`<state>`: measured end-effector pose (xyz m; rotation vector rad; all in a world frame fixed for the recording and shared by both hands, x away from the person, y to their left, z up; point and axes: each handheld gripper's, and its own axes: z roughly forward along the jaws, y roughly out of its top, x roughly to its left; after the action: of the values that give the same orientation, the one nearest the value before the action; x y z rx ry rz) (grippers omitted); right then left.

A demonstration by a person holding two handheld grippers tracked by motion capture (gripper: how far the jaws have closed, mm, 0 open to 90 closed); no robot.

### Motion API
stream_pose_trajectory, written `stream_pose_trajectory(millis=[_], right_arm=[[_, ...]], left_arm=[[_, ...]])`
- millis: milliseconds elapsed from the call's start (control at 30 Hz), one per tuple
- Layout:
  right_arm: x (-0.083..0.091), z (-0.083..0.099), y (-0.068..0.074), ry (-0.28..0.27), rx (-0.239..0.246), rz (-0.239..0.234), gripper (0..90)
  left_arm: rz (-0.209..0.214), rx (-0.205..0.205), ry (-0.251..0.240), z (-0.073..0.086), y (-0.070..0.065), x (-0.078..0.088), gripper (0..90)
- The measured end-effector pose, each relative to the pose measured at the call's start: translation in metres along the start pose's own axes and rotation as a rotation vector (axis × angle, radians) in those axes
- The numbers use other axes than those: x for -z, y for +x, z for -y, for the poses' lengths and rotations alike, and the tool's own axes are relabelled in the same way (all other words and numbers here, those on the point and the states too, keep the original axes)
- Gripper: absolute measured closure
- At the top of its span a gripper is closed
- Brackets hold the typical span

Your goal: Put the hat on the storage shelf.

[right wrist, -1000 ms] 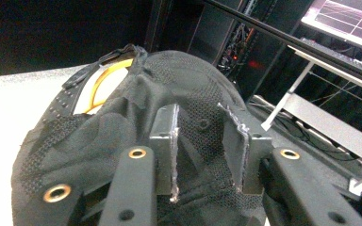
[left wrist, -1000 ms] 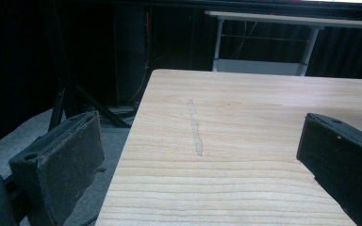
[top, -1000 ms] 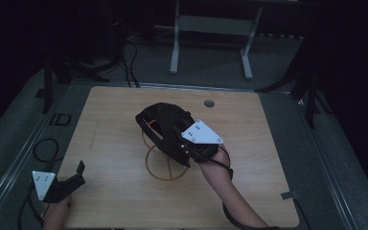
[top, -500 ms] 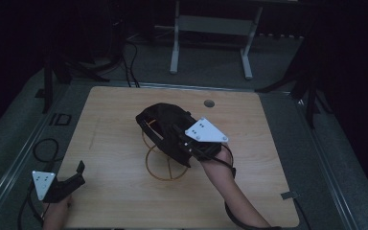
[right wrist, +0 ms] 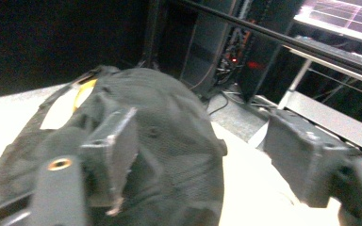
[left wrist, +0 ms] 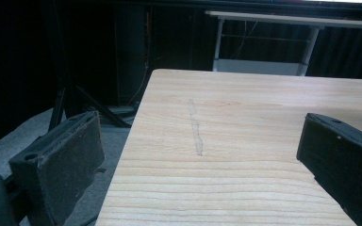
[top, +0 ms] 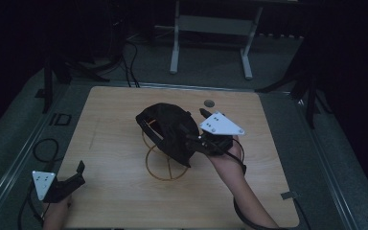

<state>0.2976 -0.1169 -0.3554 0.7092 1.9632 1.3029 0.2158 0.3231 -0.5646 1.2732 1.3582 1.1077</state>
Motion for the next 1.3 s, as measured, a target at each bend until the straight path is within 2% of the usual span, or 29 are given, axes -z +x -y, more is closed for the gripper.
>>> stream_pose_trajectory(millis=[200, 333, 500, 700, 1133, 1300], right_arm=[[0.004, 0.008, -0.013, 0.001, -0.019, 0.028, 18.1], [0.008, 0.015, -0.020, 0.000, -0.024, 0.027, 14.5], [0.013, 0.026, -0.031, 0.002, -0.050, 0.040, 13.9], [0.017, 0.041, -0.042, 0.028, -0.073, 0.061, 13.8], [0.025, 0.100, -0.078, 0.113, -0.156, 0.144, 13.2], [0.030, 0.129, -0.093, 0.157, -0.191, 0.174, 13.2]], left_arm=[[0.001, 0.000, -0.002, 0.000, 0.000, 0.000, 1.8], [0.000, 0.000, -0.002, 0.000, 0.000, 0.000, 1.8], [-0.001, -0.001, -0.002, 0.000, 0.000, 0.000, 1.8], [-0.002, -0.001, -0.002, 0.000, 0.000, 0.000, 1.8], [-0.003, 0.003, 0.003, 0.000, 0.000, 0.000, 1.8], [-0.005, 0.002, 0.002, 0.000, 0.000, 0.000, 1.8]])
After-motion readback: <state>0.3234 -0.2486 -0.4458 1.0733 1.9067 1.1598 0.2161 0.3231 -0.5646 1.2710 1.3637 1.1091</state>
